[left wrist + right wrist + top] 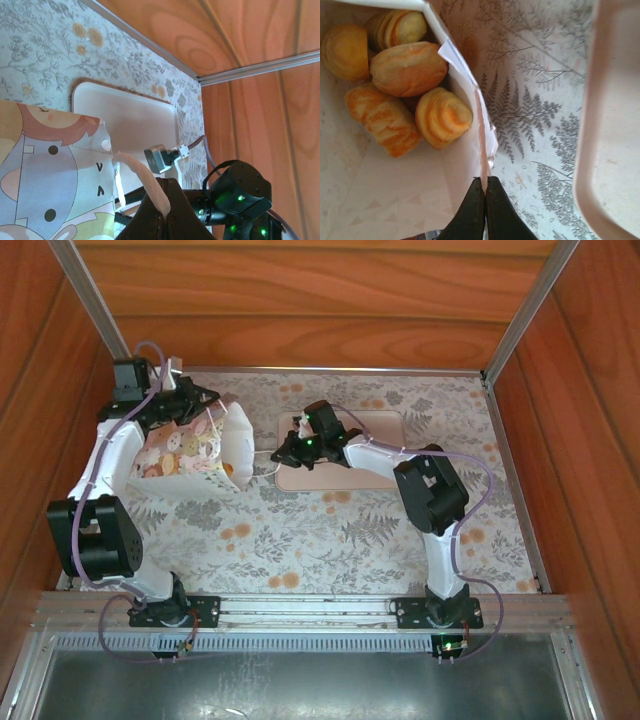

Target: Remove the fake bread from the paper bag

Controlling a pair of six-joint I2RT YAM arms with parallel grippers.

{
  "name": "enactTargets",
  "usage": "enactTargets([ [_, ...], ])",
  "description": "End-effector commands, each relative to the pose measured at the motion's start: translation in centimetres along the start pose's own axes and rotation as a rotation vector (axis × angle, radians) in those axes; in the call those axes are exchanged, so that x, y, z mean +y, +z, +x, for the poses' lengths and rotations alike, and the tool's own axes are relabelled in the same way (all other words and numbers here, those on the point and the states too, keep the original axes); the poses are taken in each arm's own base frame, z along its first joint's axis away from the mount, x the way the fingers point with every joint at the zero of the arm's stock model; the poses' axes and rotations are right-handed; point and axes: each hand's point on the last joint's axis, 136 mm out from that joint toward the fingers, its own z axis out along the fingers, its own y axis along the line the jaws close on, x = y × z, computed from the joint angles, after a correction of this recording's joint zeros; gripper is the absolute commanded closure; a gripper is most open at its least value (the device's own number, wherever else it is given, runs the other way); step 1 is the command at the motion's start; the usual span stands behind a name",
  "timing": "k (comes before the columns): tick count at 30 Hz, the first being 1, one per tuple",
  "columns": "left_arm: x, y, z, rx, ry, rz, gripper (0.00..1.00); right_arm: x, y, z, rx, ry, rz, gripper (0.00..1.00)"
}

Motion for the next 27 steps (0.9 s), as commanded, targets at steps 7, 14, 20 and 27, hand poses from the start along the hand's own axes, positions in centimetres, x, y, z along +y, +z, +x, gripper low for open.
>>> enactTargets([
  [7,-0.3,1.2,1.0,-0.039,-0.001,0.023,1.00,-2.7,-1.1,0.2,-0.011,0.038,0.047,0.95],
  [14,0.2,1.6,1.9,-0.037,-0.012,0.015,1.00,-3.5,-2.1,0.6,-0.008,0.045,0.059,0.82],
  [20,0.1,1.4,2.6,-0.045,-0.004,0.004,1.00,-3.2,-7.5,1.4,-0.096,-0.064,0.206,0.55],
  [27,-0.2,1.7,3.9,-0.031,0.007,0.000,1.00,-7.8,-19.9,3.2,-0.408,-0.024,0.574,0.46],
])
